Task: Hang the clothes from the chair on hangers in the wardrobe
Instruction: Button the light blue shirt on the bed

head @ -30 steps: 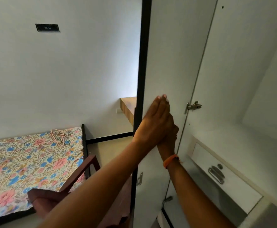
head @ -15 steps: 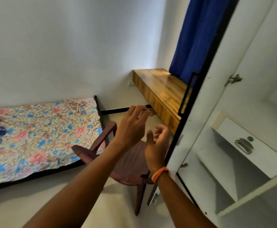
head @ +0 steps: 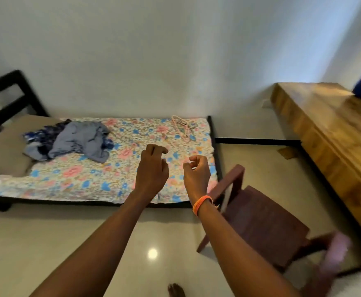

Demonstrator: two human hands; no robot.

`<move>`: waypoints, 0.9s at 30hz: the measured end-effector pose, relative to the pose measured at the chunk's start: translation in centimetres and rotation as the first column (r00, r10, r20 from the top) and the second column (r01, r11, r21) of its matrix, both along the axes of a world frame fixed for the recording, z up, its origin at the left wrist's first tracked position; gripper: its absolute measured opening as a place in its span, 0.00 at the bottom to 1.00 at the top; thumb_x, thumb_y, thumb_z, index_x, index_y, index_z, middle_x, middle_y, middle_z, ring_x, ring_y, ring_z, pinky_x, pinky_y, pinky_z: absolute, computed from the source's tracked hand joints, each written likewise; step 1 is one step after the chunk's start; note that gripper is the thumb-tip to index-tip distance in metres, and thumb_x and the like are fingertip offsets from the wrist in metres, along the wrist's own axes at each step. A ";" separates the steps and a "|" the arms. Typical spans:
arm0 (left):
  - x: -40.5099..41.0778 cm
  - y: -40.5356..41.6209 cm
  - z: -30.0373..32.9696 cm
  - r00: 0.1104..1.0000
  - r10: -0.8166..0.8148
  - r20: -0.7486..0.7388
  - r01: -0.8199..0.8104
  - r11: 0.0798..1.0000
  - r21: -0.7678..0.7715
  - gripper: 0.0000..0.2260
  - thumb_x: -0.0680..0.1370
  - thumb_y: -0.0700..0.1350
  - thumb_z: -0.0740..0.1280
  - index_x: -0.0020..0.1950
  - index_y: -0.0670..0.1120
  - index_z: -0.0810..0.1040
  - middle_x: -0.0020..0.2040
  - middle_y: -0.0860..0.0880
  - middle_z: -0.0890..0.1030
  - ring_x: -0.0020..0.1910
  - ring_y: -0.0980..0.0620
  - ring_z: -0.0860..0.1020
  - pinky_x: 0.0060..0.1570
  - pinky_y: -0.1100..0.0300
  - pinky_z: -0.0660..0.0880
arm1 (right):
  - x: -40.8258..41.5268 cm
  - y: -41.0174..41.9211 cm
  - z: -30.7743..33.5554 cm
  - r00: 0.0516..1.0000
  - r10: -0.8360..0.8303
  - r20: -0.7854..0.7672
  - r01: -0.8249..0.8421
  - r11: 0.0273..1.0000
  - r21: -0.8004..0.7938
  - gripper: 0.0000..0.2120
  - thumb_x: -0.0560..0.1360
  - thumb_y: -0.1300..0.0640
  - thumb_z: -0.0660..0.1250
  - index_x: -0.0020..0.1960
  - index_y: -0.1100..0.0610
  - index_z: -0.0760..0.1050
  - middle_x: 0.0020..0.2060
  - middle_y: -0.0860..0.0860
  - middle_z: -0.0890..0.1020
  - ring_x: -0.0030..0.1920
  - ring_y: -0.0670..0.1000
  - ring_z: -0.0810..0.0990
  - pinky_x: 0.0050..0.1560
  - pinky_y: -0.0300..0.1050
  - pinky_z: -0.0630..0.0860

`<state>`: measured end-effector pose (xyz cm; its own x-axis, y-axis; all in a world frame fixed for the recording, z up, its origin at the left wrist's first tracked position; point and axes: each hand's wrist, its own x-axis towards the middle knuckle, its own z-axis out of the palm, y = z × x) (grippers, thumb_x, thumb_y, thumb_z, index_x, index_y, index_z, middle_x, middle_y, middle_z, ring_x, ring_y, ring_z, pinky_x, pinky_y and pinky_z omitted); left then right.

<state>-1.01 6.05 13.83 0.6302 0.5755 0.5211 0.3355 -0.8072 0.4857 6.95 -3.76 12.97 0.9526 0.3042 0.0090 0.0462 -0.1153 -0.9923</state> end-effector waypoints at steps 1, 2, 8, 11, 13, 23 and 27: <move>-0.1 2.6 -0.4 0.999 0.030 -0.022 -0.030 0.999 -0.033 0.11 0.77 0.34 0.65 0.58 0.43 0.76 0.59 0.43 0.73 0.56 0.41 0.73 0.45 0.46 0.75 | 0.4 2.5 -0.2 0.999 0.030 -0.018 -0.030 0.999 -0.018 0.06 0.76 0.62 0.66 0.51 0.56 0.72 0.41 0.52 0.77 0.40 0.52 0.77 0.39 0.45 0.74; -0.2 5.7 -0.6 0.998 0.057 -0.031 -0.059 0.996 -0.063 0.10 0.78 0.35 0.64 0.58 0.43 0.76 0.59 0.43 0.73 0.56 0.41 0.74 0.46 0.46 0.75 | 0.9 5.6 -0.3 0.997 0.062 -0.043 -0.064 0.997 -0.035 0.05 0.77 0.62 0.66 0.52 0.57 0.72 0.40 0.51 0.76 0.38 0.51 0.76 0.36 0.43 0.72; -1.8 19.5 -2.5 0.978 0.192 -0.085 -0.206 0.960 -0.191 0.08 0.79 0.37 0.63 0.57 0.44 0.76 0.55 0.45 0.75 0.54 0.45 0.75 0.51 0.49 0.74 | 3.6 20.1 -0.6 0.969 0.233 -0.085 -0.243 0.961 -0.132 0.04 0.78 0.62 0.65 0.52 0.60 0.72 0.40 0.52 0.74 0.34 0.50 0.72 0.33 0.41 0.68; -3.5 25.8 -4.7 0.958 0.257 -0.127 -0.283 0.918 -0.279 0.07 0.79 0.37 0.63 0.56 0.42 0.76 0.54 0.45 0.75 0.53 0.45 0.76 0.51 0.52 0.73 | 3.7 27.3 -1.7 0.942 0.308 -0.133 -0.328 0.930 -0.167 0.03 0.78 0.63 0.65 0.51 0.59 0.72 0.38 0.51 0.74 0.33 0.49 0.72 0.33 0.43 0.71; -4.0 30.1 -6.1 0.946 0.288 -0.151 -0.323 0.885 -0.334 0.07 0.79 0.36 0.63 0.56 0.41 0.76 0.54 0.44 0.76 0.53 0.44 0.76 0.51 0.53 0.72 | 3.7 31.9 -2.9 0.924 0.353 -0.148 -0.378 0.904 -0.199 0.03 0.79 0.62 0.66 0.52 0.59 0.73 0.39 0.50 0.74 0.34 0.49 0.72 0.36 0.46 0.74; -5.6 56.9 -13.9 0.884 0.370 -0.284 -0.464 0.627 -0.626 0.08 0.78 0.37 0.65 0.56 0.41 0.76 0.55 0.44 0.76 0.52 0.49 0.73 0.51 0.59 0.67 | 3.0 60.5 -11.6 0.867 0.415 -0.276 -0.492 0.801 -0.341 0.02 0.76 0.63 0.66 0.45 0.58 0.74 0.40 0.55 0.78 0.36 0.53 0.73 0.38 0.44 0.71; -6.4 67.3 -17.1 0.855 0.396 -0.335 -0.512 0.535 -0.672 0.05 0.79 0.38 0.64 0.54 0.44 0.76 0.54 0.45 0.76 0.52 0.47 0.76 0.50 0.58 0.71 | 2.2 72.0 -15.6 0.844 0.464 -0.268 -0.536 0.734 -0.418 0.05 0.76 0.63 0.66 0.42 0.59 0.74 0.38 0.53 0.77 0.39 0.54 0.74 0.41 0.43 0.69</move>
<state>-7.36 73.30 -3.25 0.1992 0.9465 -0.2538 0.6575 0.0630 0.7508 9.16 68.21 -2.63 0.6414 0.6694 -0.3748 0.0978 -0.5558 -0.8255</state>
